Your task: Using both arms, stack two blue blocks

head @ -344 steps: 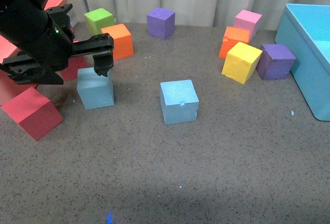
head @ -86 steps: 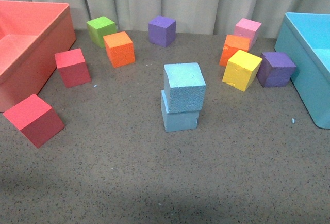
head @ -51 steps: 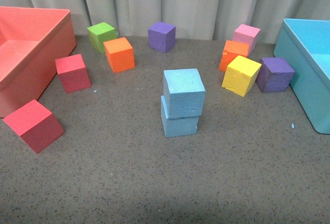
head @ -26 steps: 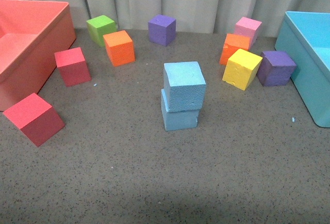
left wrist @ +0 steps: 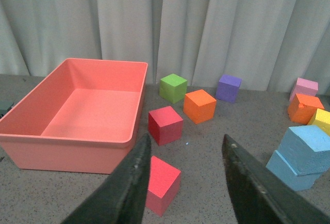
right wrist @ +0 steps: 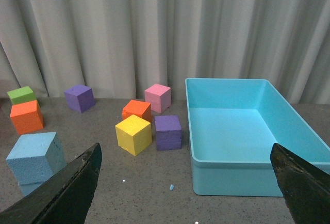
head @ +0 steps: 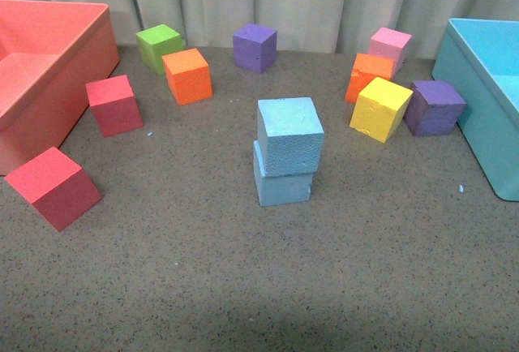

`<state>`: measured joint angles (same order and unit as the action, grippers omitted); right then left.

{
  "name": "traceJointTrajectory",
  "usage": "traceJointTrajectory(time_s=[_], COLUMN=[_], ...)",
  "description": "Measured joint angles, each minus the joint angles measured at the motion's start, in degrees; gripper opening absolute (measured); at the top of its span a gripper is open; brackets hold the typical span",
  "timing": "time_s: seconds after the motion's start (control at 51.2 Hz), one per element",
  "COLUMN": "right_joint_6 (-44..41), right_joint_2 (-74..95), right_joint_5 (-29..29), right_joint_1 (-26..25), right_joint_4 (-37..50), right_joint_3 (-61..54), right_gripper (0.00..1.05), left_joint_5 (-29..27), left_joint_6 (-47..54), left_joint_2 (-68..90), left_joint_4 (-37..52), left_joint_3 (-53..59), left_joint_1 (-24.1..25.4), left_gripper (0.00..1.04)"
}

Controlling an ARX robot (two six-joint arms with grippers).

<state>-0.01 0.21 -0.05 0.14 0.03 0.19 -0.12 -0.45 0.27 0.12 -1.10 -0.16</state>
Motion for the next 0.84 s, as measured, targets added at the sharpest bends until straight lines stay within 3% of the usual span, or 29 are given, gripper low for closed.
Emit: traceJointTrajectory(time_s=[0.352,0.84], right_joint_6=[0.00,0.00], right_joint_2=[0.00,0.00], right_joint_5=[0.00,0.00], right_joint_1=[0.00,0.00], right_joint_4=[0.00,0.00], right_joint_3=[0.00,0.00], right_gripper=[0.95,0.95], left_joint_5=[0.00,0.00], left_joint_6=[0.07,0.07], left_joint_2=[0.00,0.00], left_joint_4=[0.00,0.00], left_joint_3=[0.00,0.00], left_joint_1=[0.00,0.00], left_gripper=[1.00,0.98])
